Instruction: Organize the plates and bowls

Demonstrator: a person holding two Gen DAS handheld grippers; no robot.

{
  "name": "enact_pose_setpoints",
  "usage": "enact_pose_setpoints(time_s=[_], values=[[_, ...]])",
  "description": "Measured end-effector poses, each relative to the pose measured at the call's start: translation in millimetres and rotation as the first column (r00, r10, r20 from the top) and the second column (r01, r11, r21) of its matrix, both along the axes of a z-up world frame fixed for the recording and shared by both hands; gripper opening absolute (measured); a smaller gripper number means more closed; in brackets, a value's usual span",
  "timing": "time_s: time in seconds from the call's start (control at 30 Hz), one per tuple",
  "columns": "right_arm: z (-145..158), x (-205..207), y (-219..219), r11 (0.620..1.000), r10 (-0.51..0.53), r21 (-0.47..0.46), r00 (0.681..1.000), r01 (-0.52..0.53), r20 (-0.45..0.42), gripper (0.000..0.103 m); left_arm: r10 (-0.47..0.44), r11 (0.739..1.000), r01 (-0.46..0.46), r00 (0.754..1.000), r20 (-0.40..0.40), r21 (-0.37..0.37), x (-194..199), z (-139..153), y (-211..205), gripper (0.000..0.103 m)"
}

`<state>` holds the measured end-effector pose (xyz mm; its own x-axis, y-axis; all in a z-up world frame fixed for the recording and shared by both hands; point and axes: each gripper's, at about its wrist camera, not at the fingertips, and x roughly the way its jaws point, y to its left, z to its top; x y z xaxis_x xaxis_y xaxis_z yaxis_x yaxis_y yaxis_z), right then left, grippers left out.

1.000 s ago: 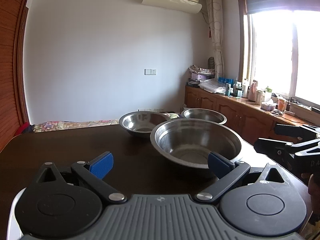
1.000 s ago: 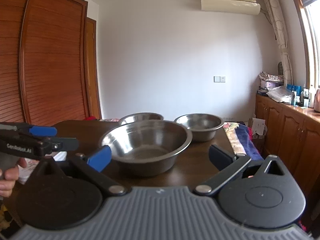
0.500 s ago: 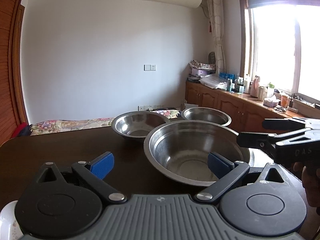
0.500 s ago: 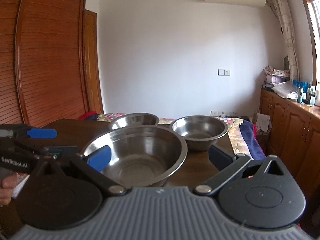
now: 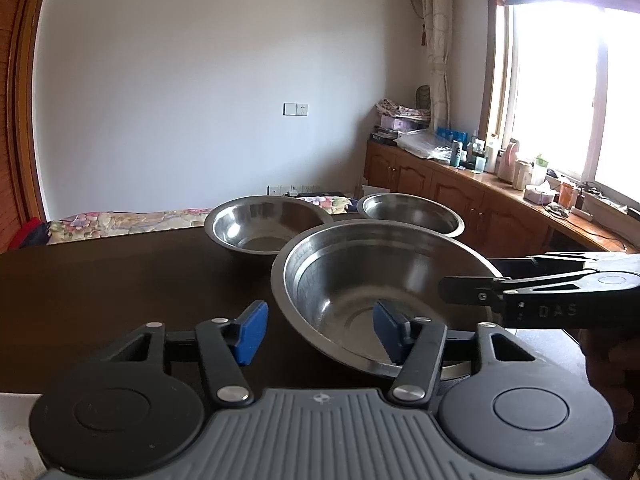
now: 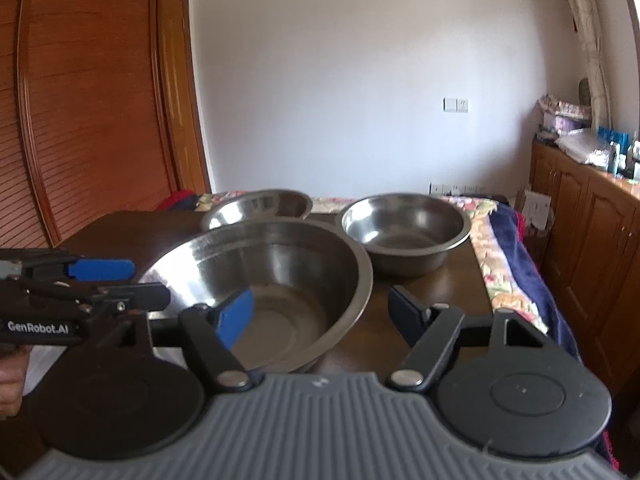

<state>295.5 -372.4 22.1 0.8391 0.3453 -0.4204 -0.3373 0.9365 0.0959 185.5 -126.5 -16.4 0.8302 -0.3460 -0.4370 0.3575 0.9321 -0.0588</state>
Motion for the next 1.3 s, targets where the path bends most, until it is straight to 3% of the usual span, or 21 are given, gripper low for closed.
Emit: enact_pose_setpoints(time_s=[0.07, 0.23, 0.4, 0.73, 0.9, 1.3], values=[[0, 2, -1, 1.0, 0.005, 0.013, 1.0, -0.005, -0.02, 0.066, -0.004, 1.0, 0.004, 1.0, -0.012, 0.012, 1, -2, -2, 0.077], [-1, 0, 2, 1.0, 0.011, 0.011, 0.999, -0.01, -0.038, 0.055, -0.008, 1.0, 0.008, 1.0, -0.024, 0.017, 0, -3, -4, 0.075], [-2, 3, 3, 1.0, 0.008, 0.002, 0.999, -0.008, -0.039, 0.054, -0.007, 1.0, 0.007, 0.999, -0.042, -0.004, 2, -3, -1, 0.072], [0, -8, -1, 1.0, 0.0, 0.014, 1.0, 0.0, -0.016, 0.04, -0.006, 1.0, 0.005, 1.0, -0.019, -0.018, -8, 2, 5, 0.072], [1, -14, -1, 1.0, 0.0, 0.025, 1.0, 0.0, -0.001, 0.038, -0.006, 1.0, 0.006, 1.0, 0.016, 0.006, -19, 2, 3, 0.072], [9, -30, 4, 1.0, 0.001, 0.025, 1.0, -0.002, 0.026, 0.035, -0.011, 1.0, 0.011, 0.999, 0.043, -0.012, -41, 8, 14, 0.072]])
